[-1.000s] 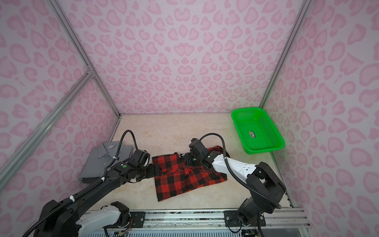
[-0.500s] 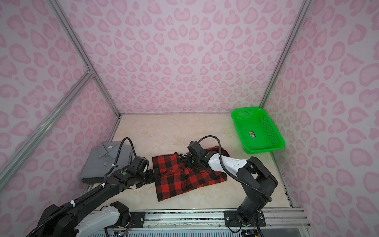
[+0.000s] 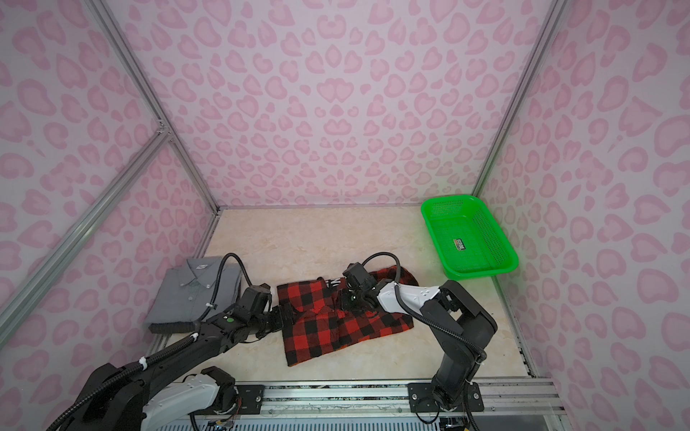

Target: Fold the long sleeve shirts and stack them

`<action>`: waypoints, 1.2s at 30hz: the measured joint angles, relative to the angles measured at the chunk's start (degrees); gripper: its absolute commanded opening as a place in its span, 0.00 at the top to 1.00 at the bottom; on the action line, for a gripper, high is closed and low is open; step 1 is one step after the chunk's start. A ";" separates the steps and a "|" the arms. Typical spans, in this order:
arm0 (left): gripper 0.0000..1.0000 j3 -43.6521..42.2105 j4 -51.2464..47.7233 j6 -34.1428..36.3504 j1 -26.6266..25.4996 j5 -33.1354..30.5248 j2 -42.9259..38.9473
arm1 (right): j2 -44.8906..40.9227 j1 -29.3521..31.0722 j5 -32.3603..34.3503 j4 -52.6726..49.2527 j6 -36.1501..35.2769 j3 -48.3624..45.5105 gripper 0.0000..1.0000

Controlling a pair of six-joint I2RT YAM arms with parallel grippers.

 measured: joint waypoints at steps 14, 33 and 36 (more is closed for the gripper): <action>0.21 -4.76 9.90 -5.95 -2.19 5.07 -1.90 | 0.63 -0.42 0.04 5.09 1.09 -1.73 0.51; 0.44 -5.03 5.09 -10.88 -2.49 6.40 -8.63 | 1.27 0.24 0.48 9.38 2.47 -2.99 0.51; 0.48 -5.01 5.14 -11.50 -2.54 6.43 -9.09 | 1.62 0.66 0.85 9.92 2.56 -2.84 0.51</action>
